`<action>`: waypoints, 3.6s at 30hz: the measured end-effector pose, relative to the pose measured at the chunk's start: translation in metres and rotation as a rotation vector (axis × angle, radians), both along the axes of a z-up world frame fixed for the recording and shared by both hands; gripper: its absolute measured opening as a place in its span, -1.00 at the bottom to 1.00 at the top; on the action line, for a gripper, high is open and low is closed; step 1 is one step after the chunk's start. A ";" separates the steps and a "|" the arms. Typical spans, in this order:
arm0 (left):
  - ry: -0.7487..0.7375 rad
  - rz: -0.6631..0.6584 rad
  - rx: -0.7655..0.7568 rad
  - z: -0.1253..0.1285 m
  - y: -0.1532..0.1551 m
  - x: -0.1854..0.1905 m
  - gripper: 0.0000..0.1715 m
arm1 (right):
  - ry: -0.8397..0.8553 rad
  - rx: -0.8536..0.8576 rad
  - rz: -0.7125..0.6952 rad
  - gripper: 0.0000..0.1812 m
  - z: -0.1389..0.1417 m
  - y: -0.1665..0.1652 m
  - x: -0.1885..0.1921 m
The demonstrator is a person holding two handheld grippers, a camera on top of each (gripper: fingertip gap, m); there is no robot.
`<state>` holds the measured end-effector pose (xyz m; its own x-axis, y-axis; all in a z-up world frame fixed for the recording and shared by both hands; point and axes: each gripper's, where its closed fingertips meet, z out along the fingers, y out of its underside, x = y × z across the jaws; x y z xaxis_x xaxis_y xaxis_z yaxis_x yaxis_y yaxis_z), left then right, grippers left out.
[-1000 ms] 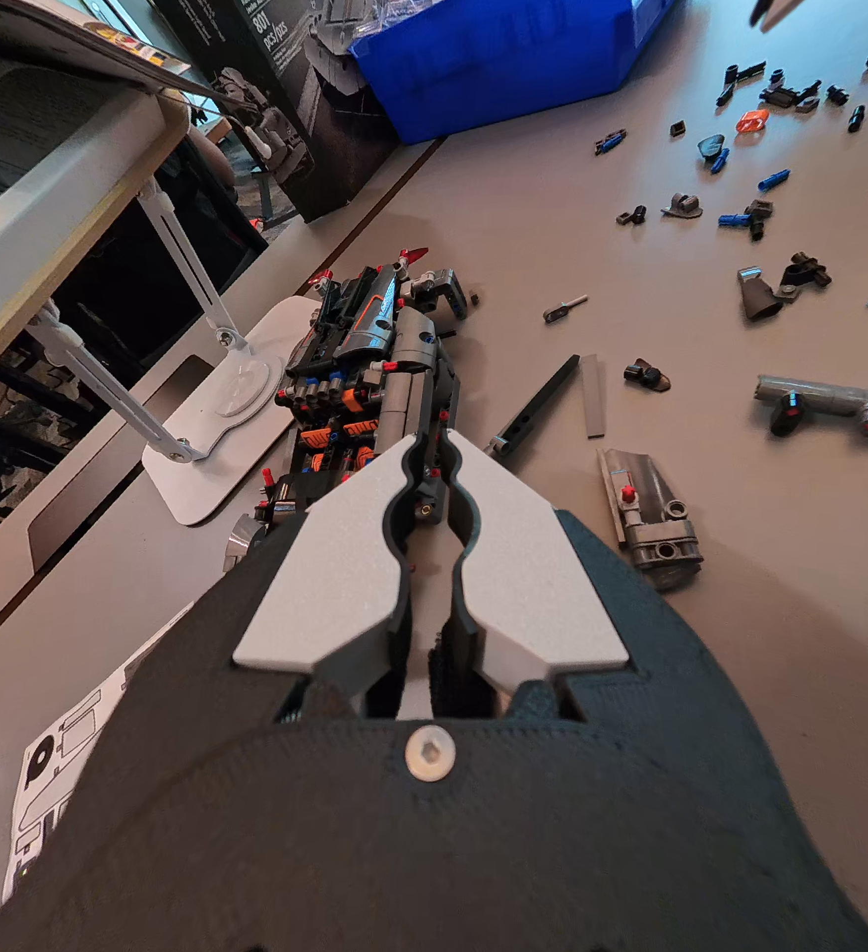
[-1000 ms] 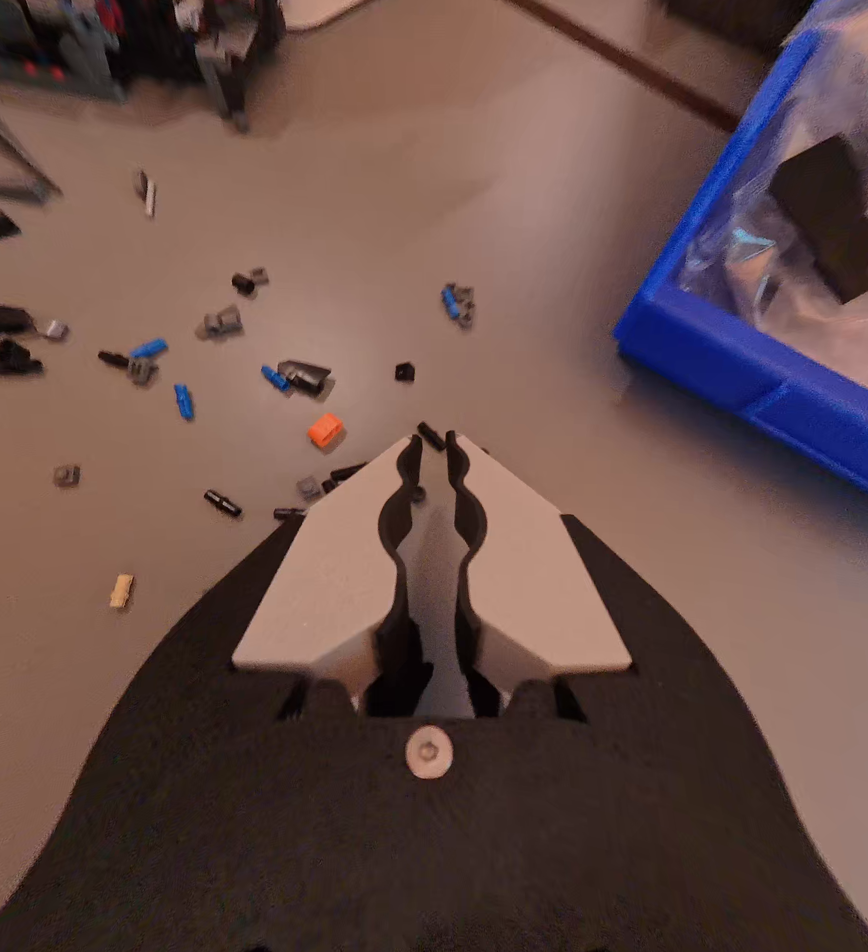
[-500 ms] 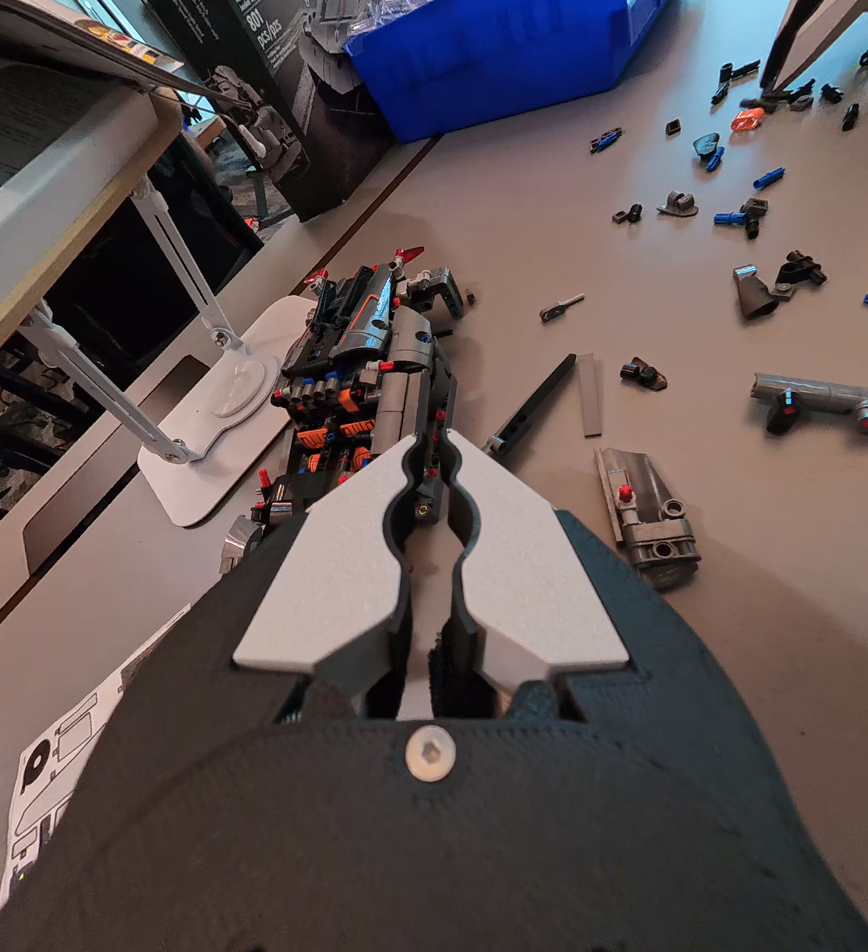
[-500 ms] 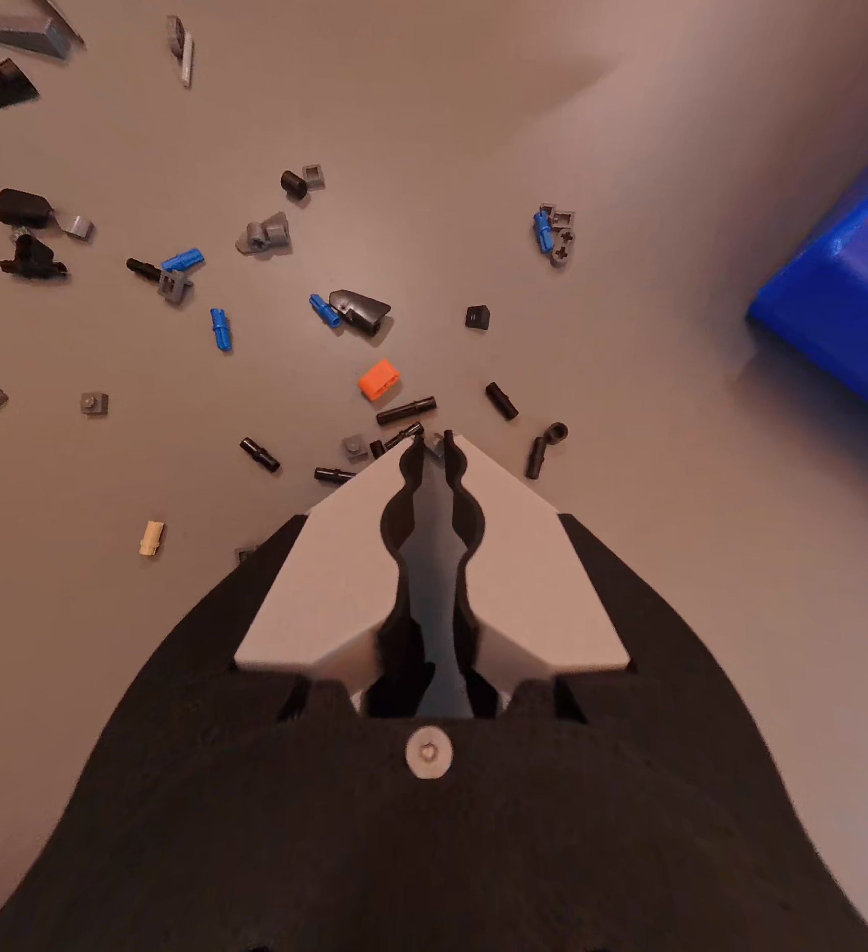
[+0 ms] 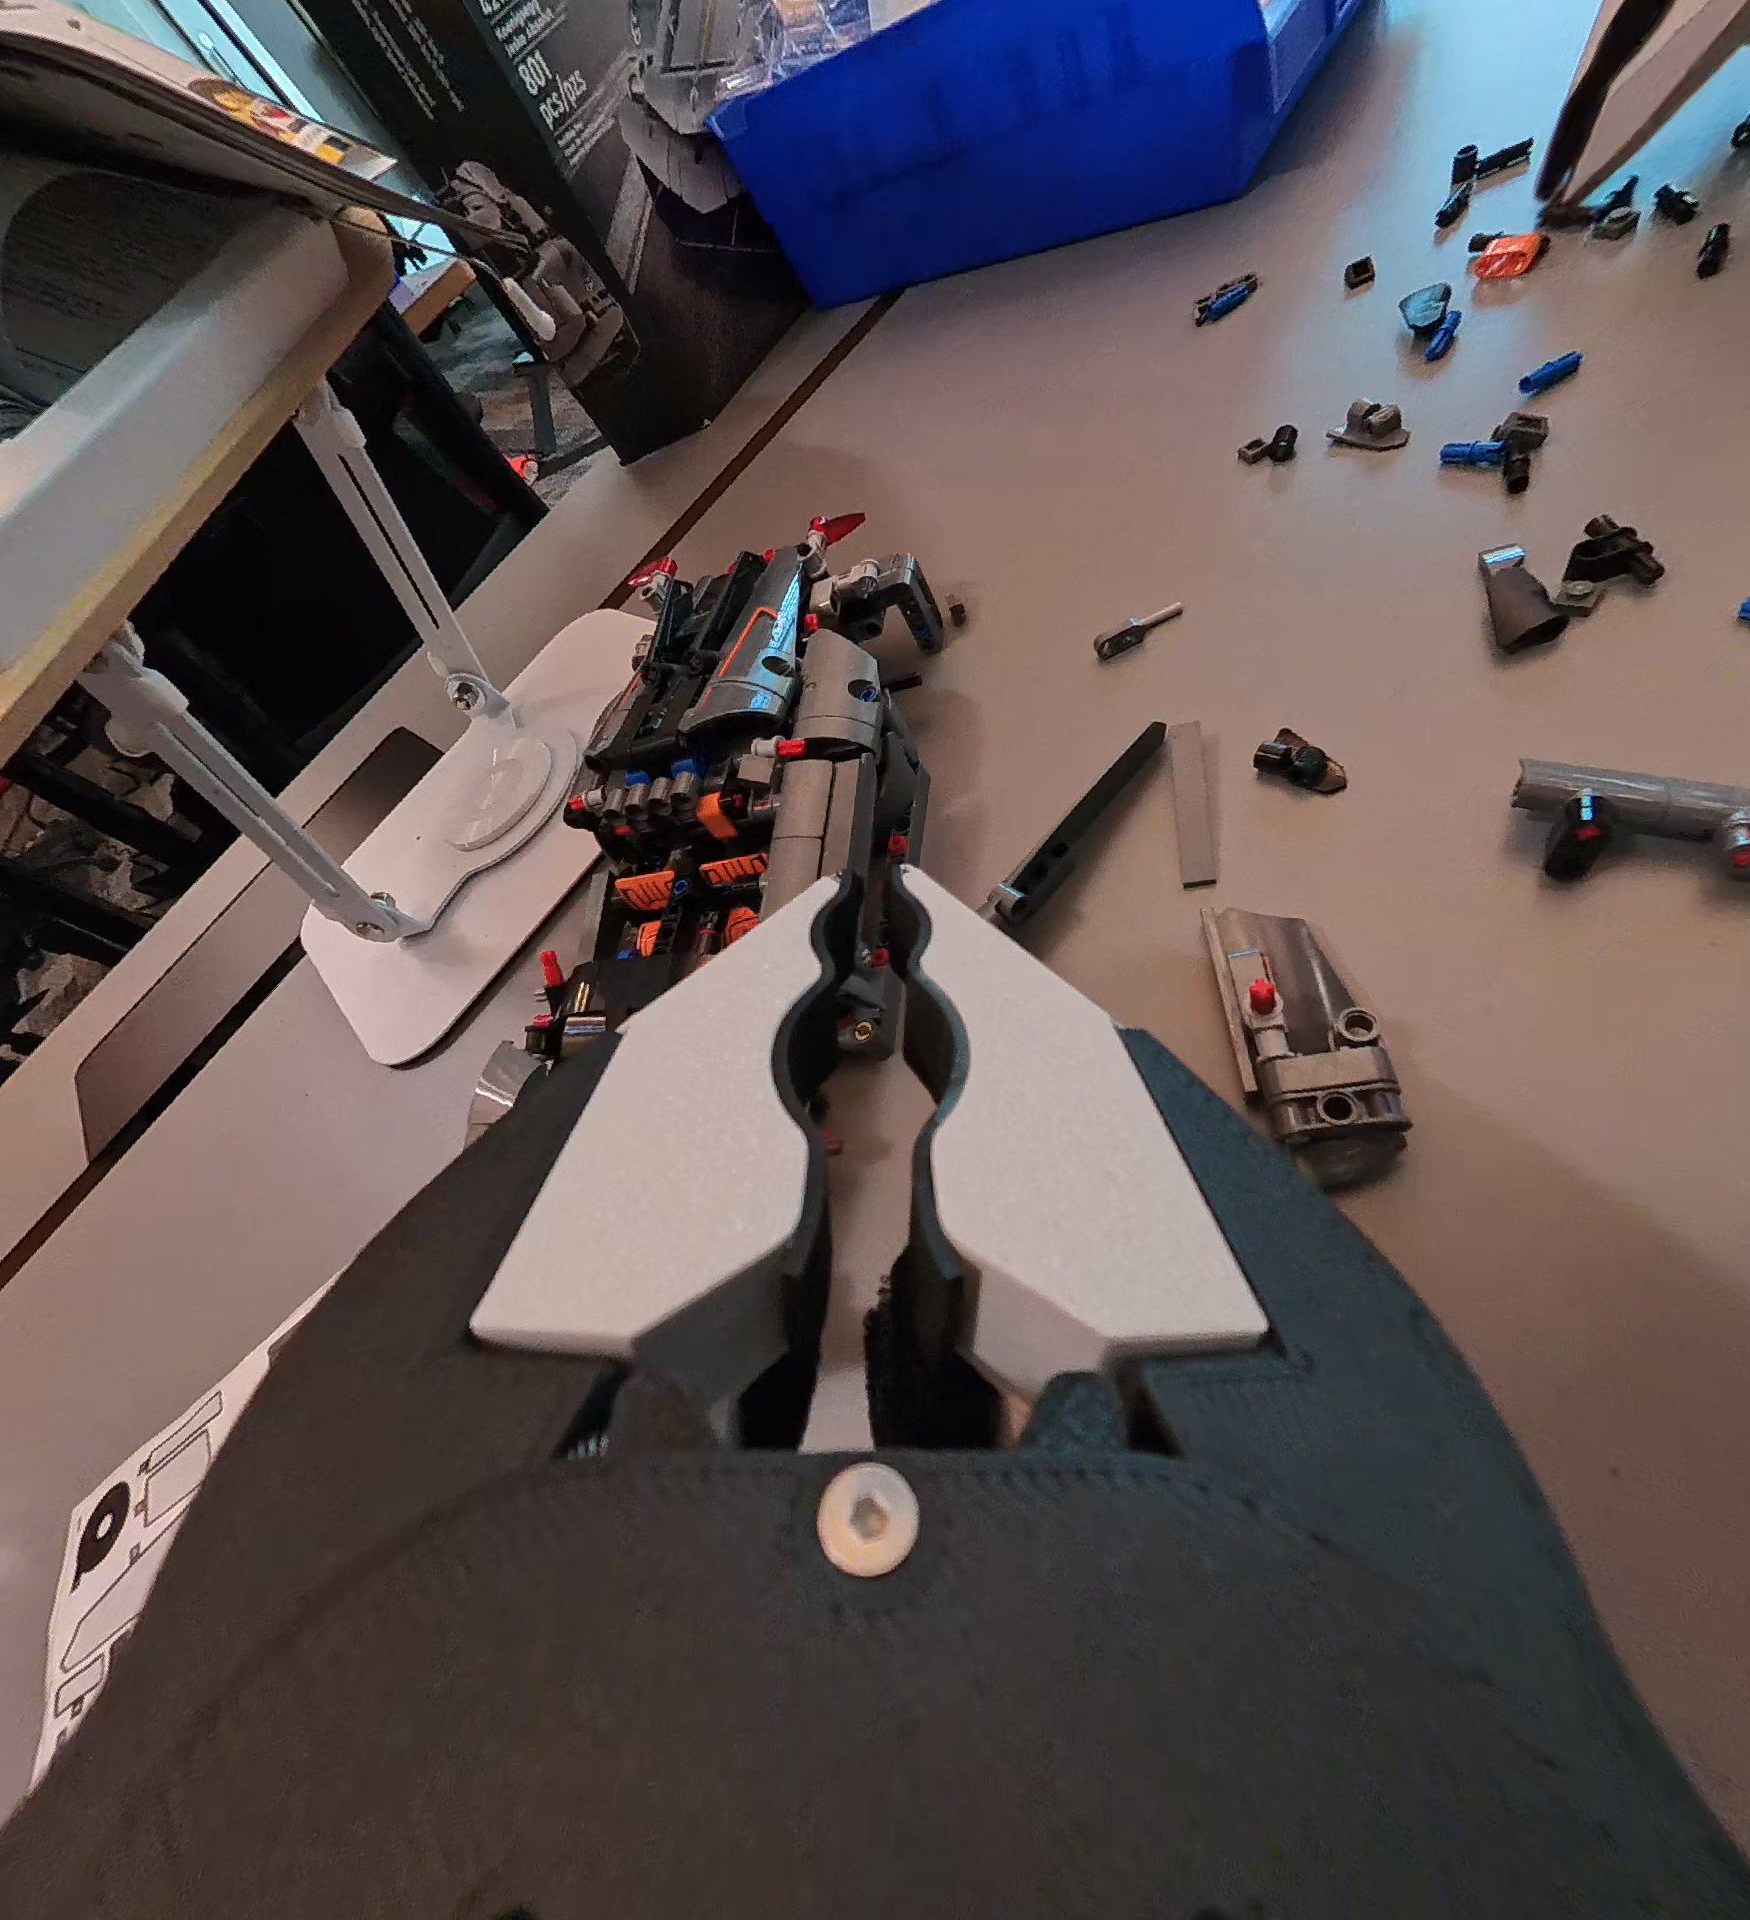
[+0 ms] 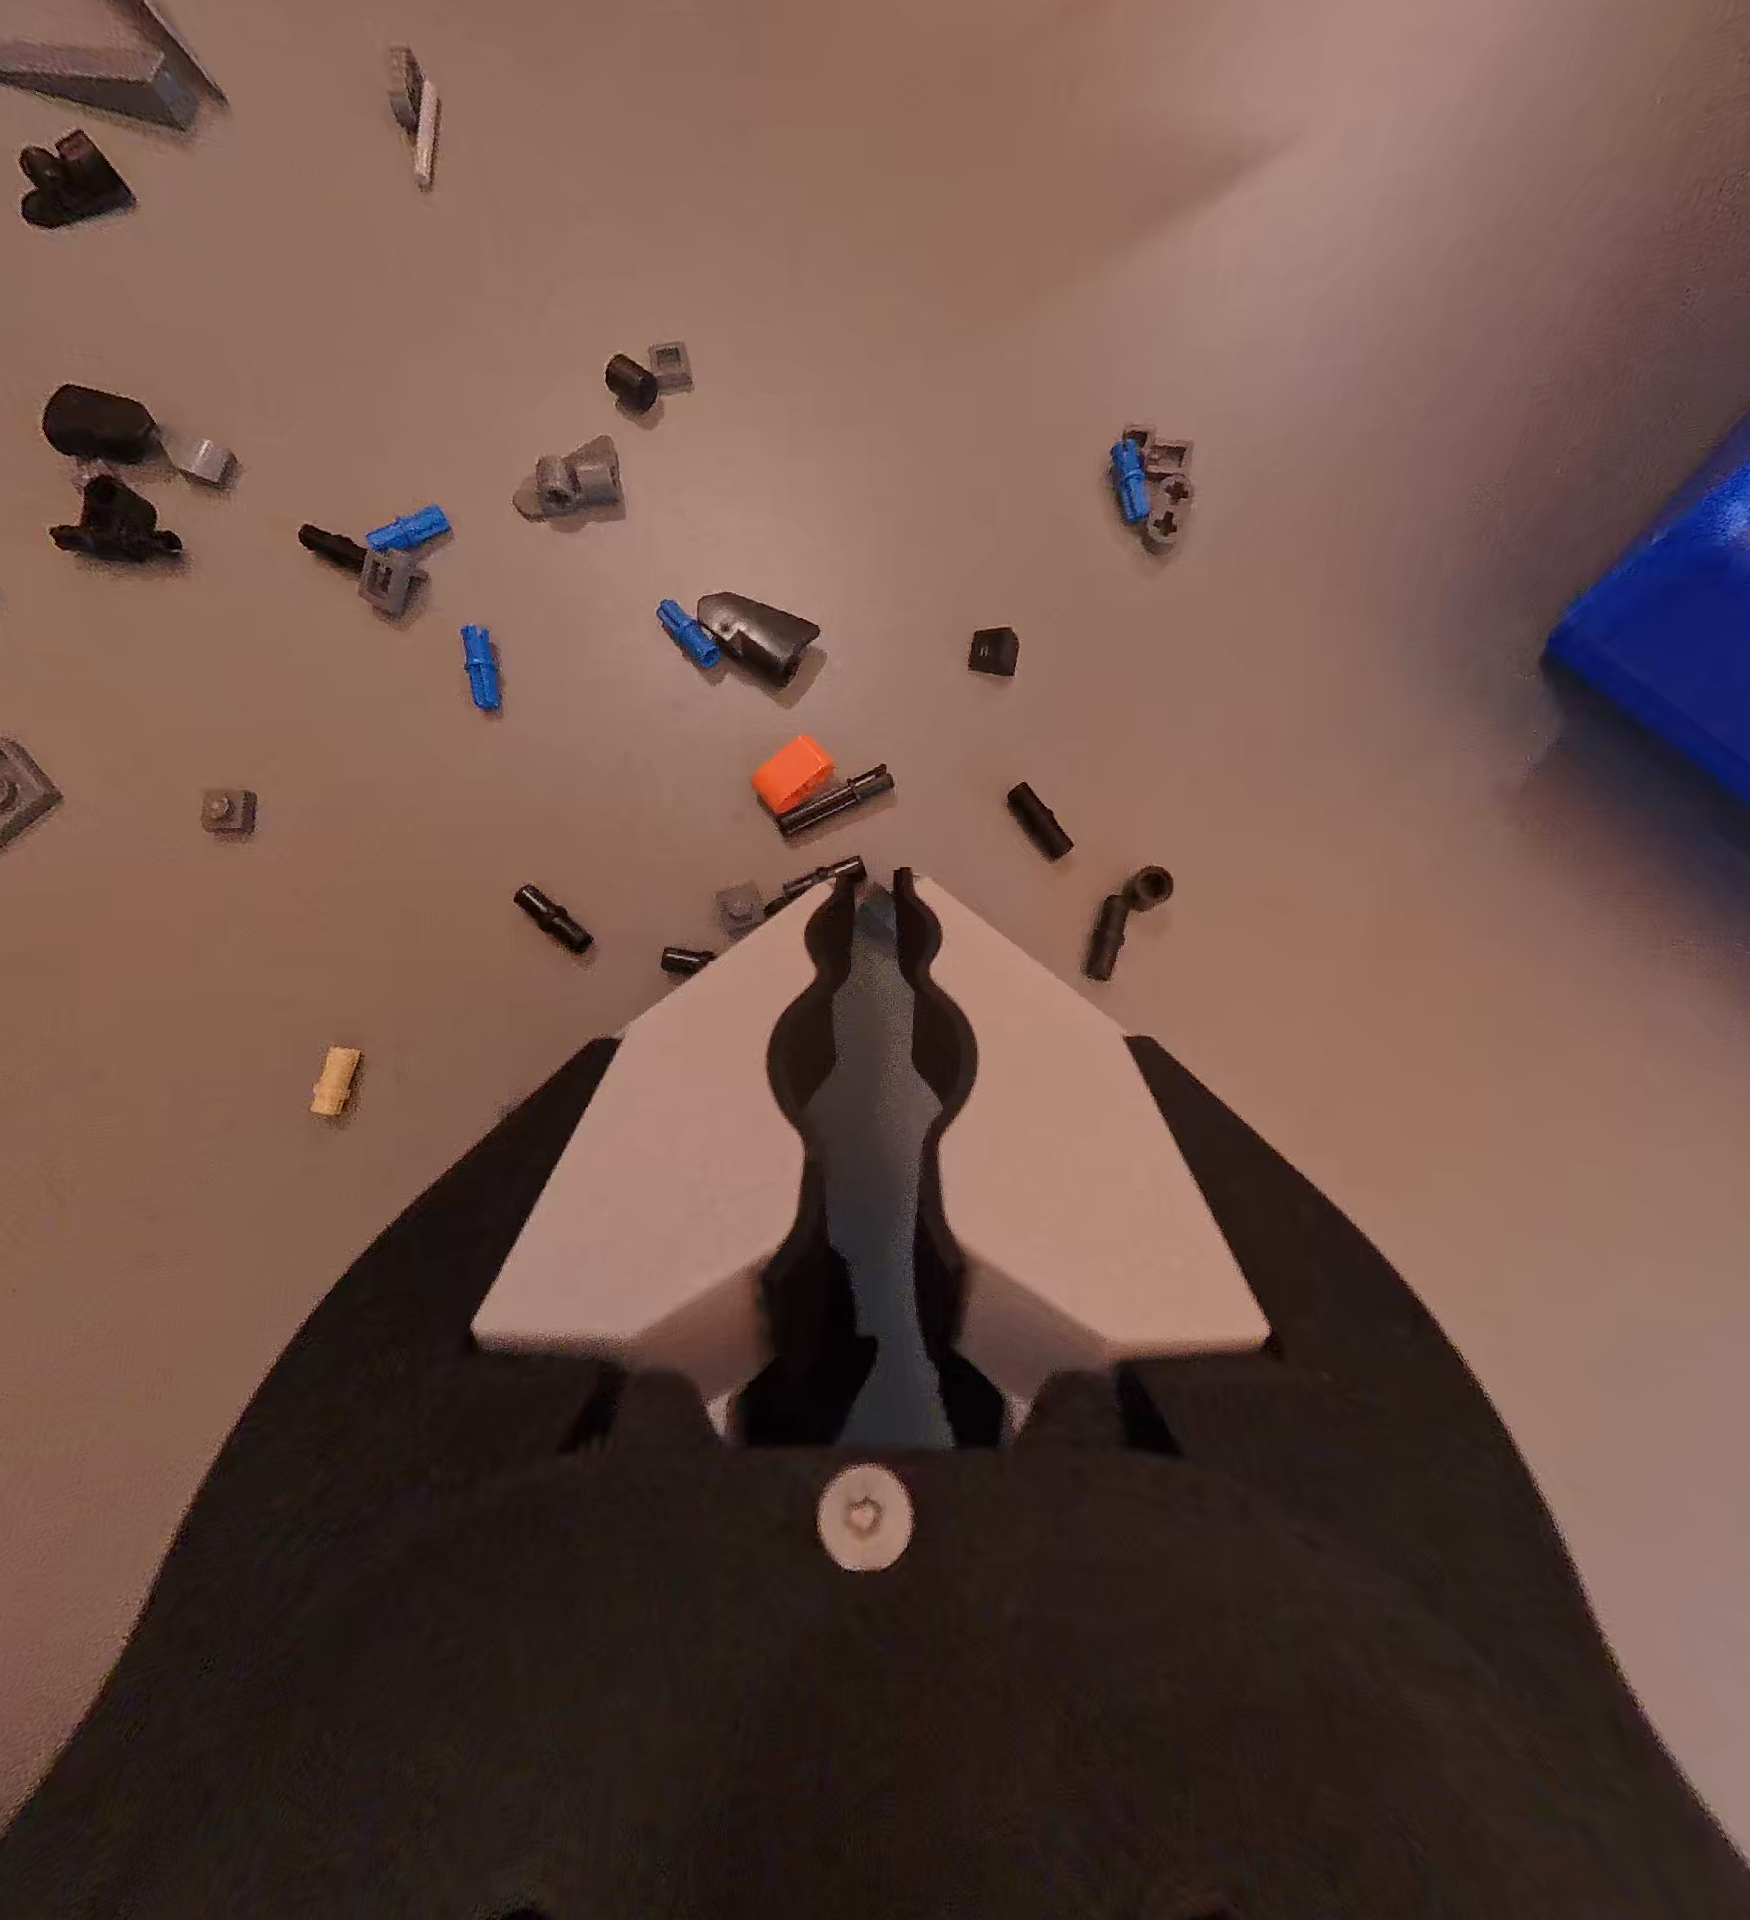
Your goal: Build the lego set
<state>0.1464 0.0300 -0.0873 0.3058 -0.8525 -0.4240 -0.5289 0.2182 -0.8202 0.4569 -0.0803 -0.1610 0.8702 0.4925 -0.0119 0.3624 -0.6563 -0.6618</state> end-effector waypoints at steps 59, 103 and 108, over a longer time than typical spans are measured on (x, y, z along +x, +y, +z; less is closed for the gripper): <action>0.424 -0.625 0.074 -0.047 -0.122 0.062 -0.47 | 0.257 0.136 0.311 -1.00 0.052 -0.036 -0.164; 0.519 -0.557 -0.034 -0.069 -0.151 0.072 -0.64 | 0.355 0.030 0.211 -1.00 0.028 -0.056 -0.225; 0.505 -0.595 -0.066 -0.069 -0.152 0.078 -0.72 | 0.363 0.027 0.200 -1.00 0.026 -0.054 -0.229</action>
